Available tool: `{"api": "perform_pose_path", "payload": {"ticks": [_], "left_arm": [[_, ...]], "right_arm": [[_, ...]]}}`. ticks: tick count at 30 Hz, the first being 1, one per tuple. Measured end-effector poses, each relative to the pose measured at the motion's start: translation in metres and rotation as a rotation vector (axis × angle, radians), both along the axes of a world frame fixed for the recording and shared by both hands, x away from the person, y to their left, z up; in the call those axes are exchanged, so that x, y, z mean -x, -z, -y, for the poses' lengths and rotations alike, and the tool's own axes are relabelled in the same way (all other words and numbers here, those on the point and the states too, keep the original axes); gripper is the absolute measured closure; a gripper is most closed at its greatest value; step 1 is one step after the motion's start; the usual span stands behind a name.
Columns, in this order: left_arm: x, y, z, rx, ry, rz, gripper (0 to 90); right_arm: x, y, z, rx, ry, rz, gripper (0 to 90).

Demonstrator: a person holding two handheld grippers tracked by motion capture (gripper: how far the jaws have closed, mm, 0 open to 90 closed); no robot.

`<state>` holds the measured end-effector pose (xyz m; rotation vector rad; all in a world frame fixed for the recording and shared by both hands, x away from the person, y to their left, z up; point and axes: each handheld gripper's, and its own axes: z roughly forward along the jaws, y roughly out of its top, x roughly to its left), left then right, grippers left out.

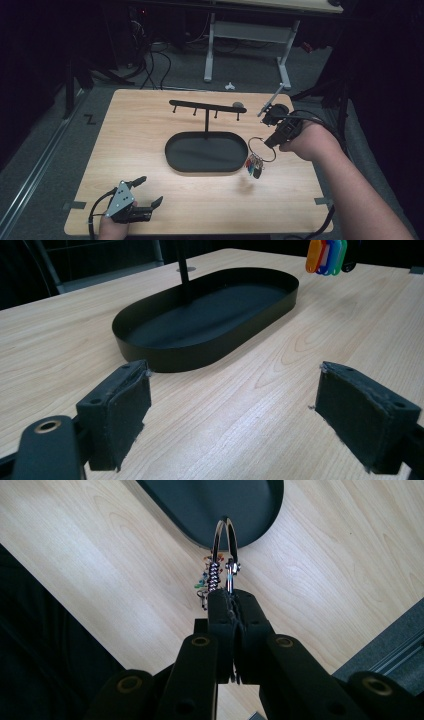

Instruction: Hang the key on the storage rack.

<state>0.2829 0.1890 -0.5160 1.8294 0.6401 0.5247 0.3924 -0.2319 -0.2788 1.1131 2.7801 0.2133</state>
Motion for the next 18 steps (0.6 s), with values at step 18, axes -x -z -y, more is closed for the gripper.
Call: {"api": "perform_pose_path", "payload": {"ticks": [18], "left_arm": [[0.003,0.001,-0.003,-0.015,-0.005,-0.002,15.0]], "right_arm": [[-0.028,-0.006,-0.028,-0.024,-0.039,0.032,87.8]]}}
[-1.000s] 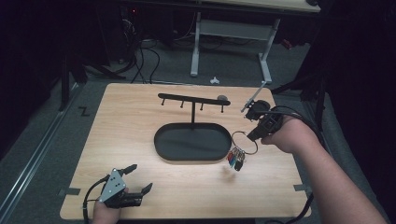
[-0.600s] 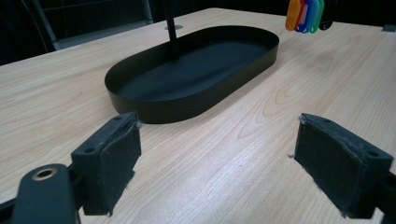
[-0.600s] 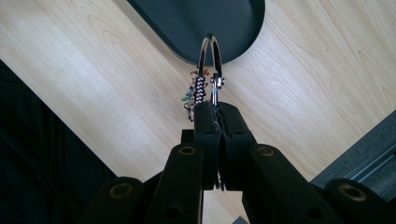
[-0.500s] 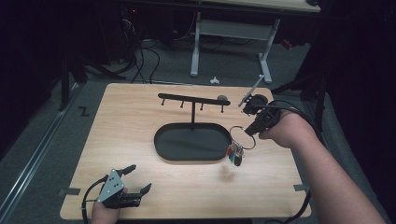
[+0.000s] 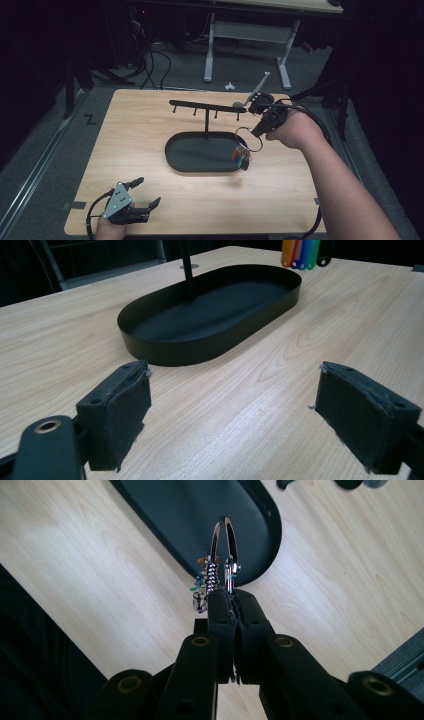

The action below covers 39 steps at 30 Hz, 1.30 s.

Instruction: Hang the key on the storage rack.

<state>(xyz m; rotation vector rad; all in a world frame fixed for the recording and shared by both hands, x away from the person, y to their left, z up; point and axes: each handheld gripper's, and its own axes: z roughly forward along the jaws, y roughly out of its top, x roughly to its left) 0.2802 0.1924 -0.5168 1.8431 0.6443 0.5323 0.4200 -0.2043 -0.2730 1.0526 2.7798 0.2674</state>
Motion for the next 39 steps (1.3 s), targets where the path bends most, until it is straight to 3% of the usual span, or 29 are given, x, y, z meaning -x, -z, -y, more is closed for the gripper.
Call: {"api": "perform_pose_path", "payload": {"ticks": [7,20,23,39], "left_arm": [[0.001,0.0,-0.001,-0.001,-0.001,-0.002,15.0],[0.002,0.0,-0.001,-0.005,0.003,-0.001,15.0],[0.001,0.001,-0.001,0.004,-0.002,0.002,15.0],[0.002,0.0,-0.001,-0.011,0.008,-0.002,15.0]], "right_arm": [[-0.017,-0.004,-0.005,-0.016,0.02,0.01,87.9],[-0.048,0.005,-0.006,-0.039,0.079,0.001,87.8],[-0.059,0.013,-0.002,-0.056,0.103,-0.019,87.8],[-0.081,0.028,-0.008,-0.067,0.127,-0.024,87.5]]}}
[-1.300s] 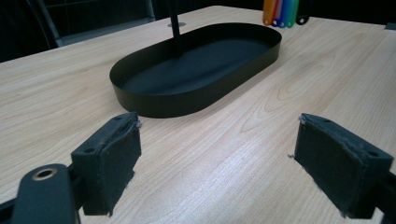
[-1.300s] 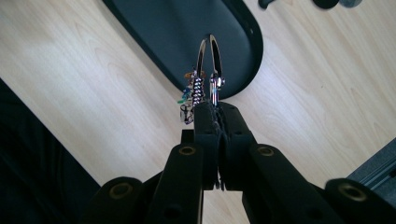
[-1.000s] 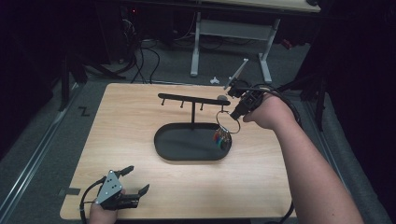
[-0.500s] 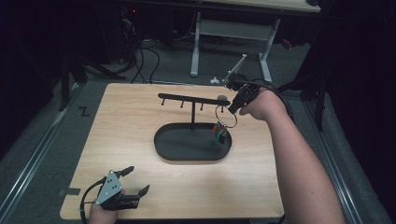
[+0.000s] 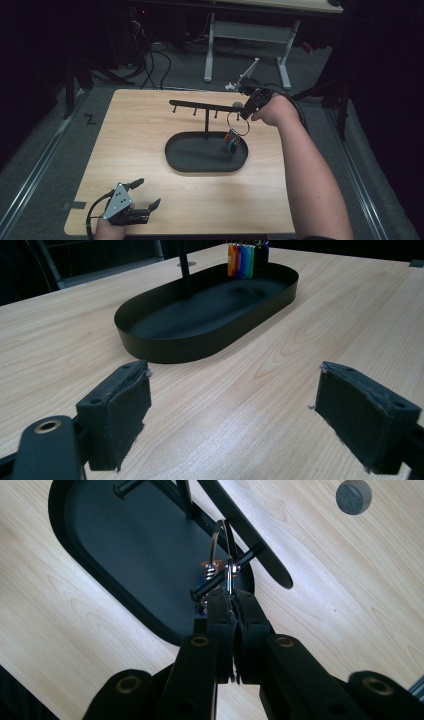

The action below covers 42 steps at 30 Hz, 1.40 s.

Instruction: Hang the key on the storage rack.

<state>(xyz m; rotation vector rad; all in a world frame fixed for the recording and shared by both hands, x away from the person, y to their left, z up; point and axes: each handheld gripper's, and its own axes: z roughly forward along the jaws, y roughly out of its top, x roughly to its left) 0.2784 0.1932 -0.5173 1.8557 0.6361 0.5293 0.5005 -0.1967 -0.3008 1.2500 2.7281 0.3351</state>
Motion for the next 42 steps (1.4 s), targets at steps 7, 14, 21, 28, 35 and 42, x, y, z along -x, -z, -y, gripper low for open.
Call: {"api": "perform_pose_path", "payload": {"ticks": [7,14,21,28,35,42], "left_arm": [[0.0,0.0,0.001,0.005,0.0,0.002,15.0],[0.0,0.0,0.001,0.006,0.001,-0.001,15.0],[0.0,0.0,0.002,0.003,0.006,-0.002,15.0],[-0.001,0.0,0.002,0.003,0.006,-0.003,15.0],[-0.004,0.0,0.006,0.012,0.006,-0.003,15.0],[-0.004,0.001,0.009,0.006,0.015,-0.002,15.0]], "right_arm": [[-0.002,-0.001,-0.003,-0.018,0.009,0.03,85.6],[0.005,-0.01,-0.003,-0.021,0.029,0.063,76.7],[0.012,-0.01,0.0,-0.023,0.066,0.078,60.2],[0.016,-0.002,0.001,-0.03,0.089,0.086,39.7],[0.019,0.01,0.007,-0.031,0.138,0.072,25.4],[0.024,0.019,0.01,-0.042,0.148,0.057,22.4]]}}
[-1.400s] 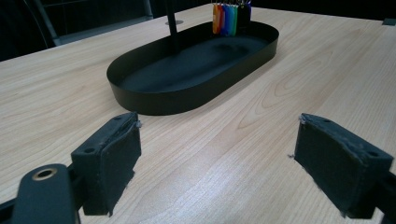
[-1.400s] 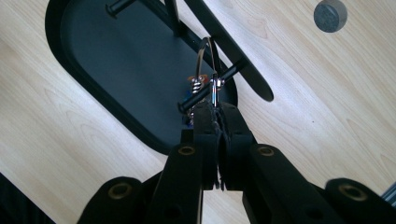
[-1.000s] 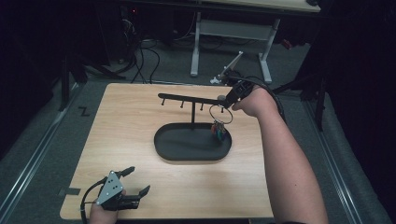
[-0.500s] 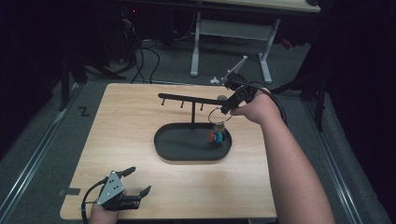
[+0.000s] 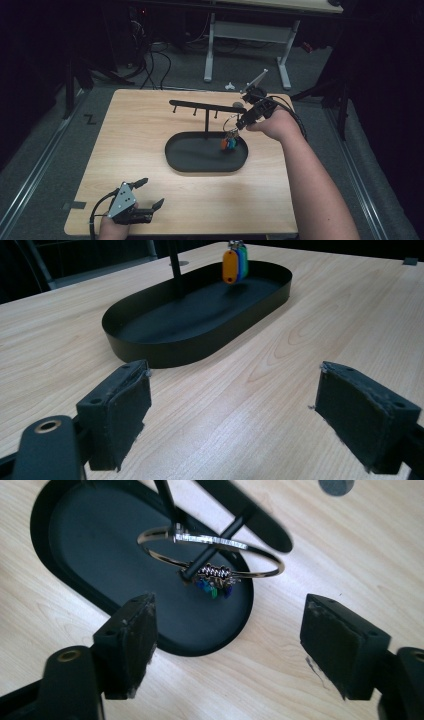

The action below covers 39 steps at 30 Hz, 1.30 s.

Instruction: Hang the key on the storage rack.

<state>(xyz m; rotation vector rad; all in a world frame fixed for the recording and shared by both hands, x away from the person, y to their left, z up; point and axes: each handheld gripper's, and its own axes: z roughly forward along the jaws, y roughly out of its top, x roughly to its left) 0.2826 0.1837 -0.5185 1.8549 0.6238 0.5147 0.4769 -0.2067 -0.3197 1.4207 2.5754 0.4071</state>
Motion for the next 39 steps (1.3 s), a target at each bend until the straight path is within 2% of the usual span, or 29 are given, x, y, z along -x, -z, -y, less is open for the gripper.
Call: {"api": "perform_pose_path", "payload": {"ticks": [7,8,11,13,20,21,23,25,28,33,35,39], "left_arm": [[0.001,0.001,0.0,-0.009,0.003,-0.003,15.0],[0.001,0.001,0.0,-0.009,0.001,-0.002,15.0],[0.001,0.001,0.0,-0.011,0.0,-0.001,15.0],[0.001,0.001,0.0,-0.017,0.003,-0.006,15.0],[0.001,0.002,0.001,-0.018,0.002,-0.006,15.0],[0.001,0.002,0.001,-0.017,0.001,-0.008,15.0],[0.002,0.002,0.001,-0.016,0.002,-0.008,15.0],[0.002,0.002,0.001,-0.02,0.004,-0.007,15.0],[0.001,0.002,0.001,-0.021,0.003,-0.008,15.0],[0.002,0.003,0.002,-0.024,0.004,-0.01,15.0],[0.001,0.003,0.002,-0.025,0.004,-0.01,15.0],[0.001,0.003,0.002,-0.027,0.006,-0.012,15.0]], "right_arm": [[0.008,0.014,0.005,-0.004,0.01,0.0,19.9],[0.009,0.017,0.007,0.006,-0.011,0.006,20.2],[0.014,0.028,0.01,0.038,-0.023,0.015,19.0],[0.016,0.034,0.013,0.034,-0.012,0.01,17.7],[0.028,0.059,0.024,0.0,0.011,0.0,15.2],[0.033,0.07,0.028,-0.016,0.008,0.006,14.5],[0.035,0.073,0.029,-0.016,0.01,0.009,13.9],[0.044,0.086,0.034,-0.021,0.024,0.018,12.8],[0.05,0.093,0.036,-0.022,0.034,0.022,11.1],[0.067,0.109,0.042,-0.08,0.034,0.044,9.6],[0.073,0.115,0.043,-0.095,0.026,0.066,9.7],[0.086,0.125,0.043,-0.143,0.012,0.076,9.8]]}}
